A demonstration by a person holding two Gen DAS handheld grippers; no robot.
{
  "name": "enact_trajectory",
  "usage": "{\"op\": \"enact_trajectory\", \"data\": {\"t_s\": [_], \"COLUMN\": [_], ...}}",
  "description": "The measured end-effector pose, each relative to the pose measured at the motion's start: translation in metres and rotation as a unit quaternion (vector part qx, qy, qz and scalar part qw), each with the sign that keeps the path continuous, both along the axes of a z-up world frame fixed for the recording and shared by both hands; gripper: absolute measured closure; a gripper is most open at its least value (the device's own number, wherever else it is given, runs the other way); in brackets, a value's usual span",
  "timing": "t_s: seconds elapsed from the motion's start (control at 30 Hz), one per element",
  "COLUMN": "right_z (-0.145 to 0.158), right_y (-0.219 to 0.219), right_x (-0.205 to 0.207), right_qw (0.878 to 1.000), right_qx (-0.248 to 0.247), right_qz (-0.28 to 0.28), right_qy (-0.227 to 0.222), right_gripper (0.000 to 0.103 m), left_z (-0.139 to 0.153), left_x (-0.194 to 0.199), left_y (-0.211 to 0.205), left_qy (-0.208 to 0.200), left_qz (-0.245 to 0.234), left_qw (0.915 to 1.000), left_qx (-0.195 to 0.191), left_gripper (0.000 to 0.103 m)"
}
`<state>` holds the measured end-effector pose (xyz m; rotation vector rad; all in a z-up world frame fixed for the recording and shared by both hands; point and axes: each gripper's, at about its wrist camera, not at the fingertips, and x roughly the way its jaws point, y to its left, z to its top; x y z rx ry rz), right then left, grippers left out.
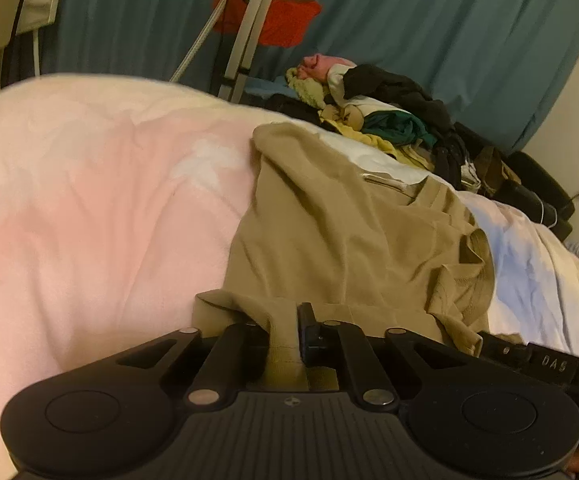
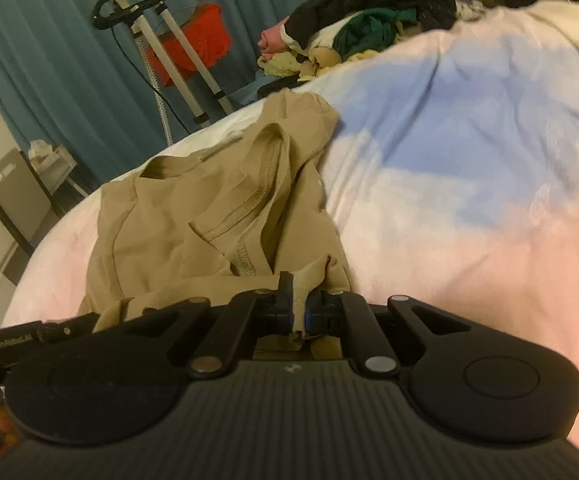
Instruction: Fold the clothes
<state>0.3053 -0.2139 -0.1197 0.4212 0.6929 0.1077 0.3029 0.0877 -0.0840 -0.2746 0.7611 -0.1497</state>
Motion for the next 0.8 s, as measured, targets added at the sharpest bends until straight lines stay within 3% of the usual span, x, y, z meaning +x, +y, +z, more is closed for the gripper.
{"op": "enact_trajectory", "data": {"t_s": [0.03,0.1,0.13,0.17,0.2,0.27,0.4,0.6,0.8], "right_z": [0.005,0.016,0.023,0.031,0.039,0.059,0.092,0.117,0.115], "right_y": [0.001,0.003,0.003,0.003,0.002,0.001,-0.001,0.004,0.006], "right_x": [-0.003,-0.014,-0.02,-0.027,-0.036,-0.058,-0.096,-0.143,-0.176], "right_qw": [1.0,1.0,1.0,1.0,0.999,0.997,0.994,0.987,0.984], "right_qx": [-0.007,-0.014,-0.015,-0.017,-0.018,-0.017,-0.011,-0.035,-0.046], "right_qz": [0.0,0.002,0.003,0.002,0.001,-0.003,-0.004,-0.007,-0.008], "right_qy": [-0.002,-0.01,-0.016,-0.025,-0.036,-0.07,-0.111,-0.159,-0.174], "right_gripper": [0.093,0.091,0.088,0.074,0.048,0.014,0.013,0.013,0.013], "left_z": [0.005,0.018,0.025,0.032,0.04,0.055,0.084,0.112,0.111], "left_x": [-0.006,-0.024,-0.034,-0.044,-0.054,-0.077,-0.125,-0.186,-0.214], "left_y": [-0.001,-0.003,-0.004,-0.005,-0.004,-0.002,-0.001,0.002,0.007], "left_qy": [-0.005,-0.03,-0.046,-0.055,-0.063,-0.08,-0.125,-0.176,-0.192], "left_qz": [-0.001,0.004,0.005,0.002,-0.001,-0.006,-0.012,-0.039,-0.026], "left_qw": [1.0,0.9993,0.9984,0.9978,0.9973,0.9961,0.9904,0.9802,0.9779], "left_qx": [0.006,0.022,0.032,0.036,0.037,0.035,0.059,0.083,0.077], "left_gripper": [0.063,0.042,0.037,0.036,0.03,0.019,0.002,0.0,0.0]}}
